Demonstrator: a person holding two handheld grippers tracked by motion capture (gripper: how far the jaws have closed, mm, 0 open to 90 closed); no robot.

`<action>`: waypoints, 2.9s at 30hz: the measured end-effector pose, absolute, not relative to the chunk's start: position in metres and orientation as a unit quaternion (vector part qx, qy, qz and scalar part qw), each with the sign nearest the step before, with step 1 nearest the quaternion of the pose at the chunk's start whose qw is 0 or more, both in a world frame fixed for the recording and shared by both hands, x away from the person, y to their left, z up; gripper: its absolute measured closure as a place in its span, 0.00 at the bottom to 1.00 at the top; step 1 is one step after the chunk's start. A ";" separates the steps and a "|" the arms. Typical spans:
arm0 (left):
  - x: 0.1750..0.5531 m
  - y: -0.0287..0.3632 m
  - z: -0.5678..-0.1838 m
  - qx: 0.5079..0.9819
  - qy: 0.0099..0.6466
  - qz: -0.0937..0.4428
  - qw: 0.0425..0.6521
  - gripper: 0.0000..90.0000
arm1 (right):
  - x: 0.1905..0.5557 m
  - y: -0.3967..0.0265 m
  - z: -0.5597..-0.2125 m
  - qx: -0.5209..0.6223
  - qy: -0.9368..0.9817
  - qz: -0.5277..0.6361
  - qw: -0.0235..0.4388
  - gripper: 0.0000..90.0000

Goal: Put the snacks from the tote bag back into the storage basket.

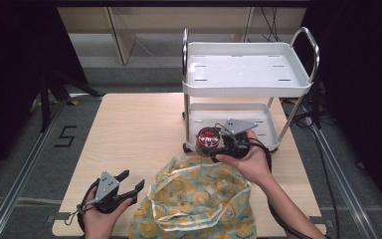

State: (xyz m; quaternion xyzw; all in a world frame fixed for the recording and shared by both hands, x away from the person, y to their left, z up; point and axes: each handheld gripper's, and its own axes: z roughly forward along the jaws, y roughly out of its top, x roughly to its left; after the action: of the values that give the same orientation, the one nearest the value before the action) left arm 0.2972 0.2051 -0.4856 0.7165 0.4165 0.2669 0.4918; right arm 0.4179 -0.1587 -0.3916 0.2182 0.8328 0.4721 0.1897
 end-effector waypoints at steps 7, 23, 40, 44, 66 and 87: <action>0.297 0.205 -0.486 0.716 0.416 0.267 0.492 0.38 | 0.420 -0.161 -0.392 0.223 0.835 0.467 0.188 0.29; 0.297 0.205 -0.486 0.716 0.415 0.266 0.495 0.38 | 0.426 -0.159 -0.393 0.226 0.833 0.467 0.193 0.29; 0.297 0.205 -0.486 0.715 0.414 0.266 0.497 0.38 | 0.432 -0.155 -0.394 0.230 0.835 0.464 0.186 0.29; 0.297 0.205 -0.485 0.715 0.414 0.267 0.497 0.38 | 0.432 -0.155 -0.394 0.232 0.835 0.463 0.187 0.29; 0.297 0.205 -0.485 0.714 0.414 0.267 0.498 0.38 | 0.439 -0.154 -0.393 0.233 0.834 0.458 0.200 0.29; 0.296 0.205 -0.485 0.716 0.417 0.267 0.493 0.38 | 0.445 -0.151 -0.394 0.239 0.838 0.450 0.197 0.29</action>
State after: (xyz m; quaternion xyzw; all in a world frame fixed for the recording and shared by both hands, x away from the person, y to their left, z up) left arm 0.2964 0.2052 -0.4847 0.7155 0.4166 0.2673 0.4929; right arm 0.4455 -0.1514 -0.3939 0.2390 0.8378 0.4498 0.1966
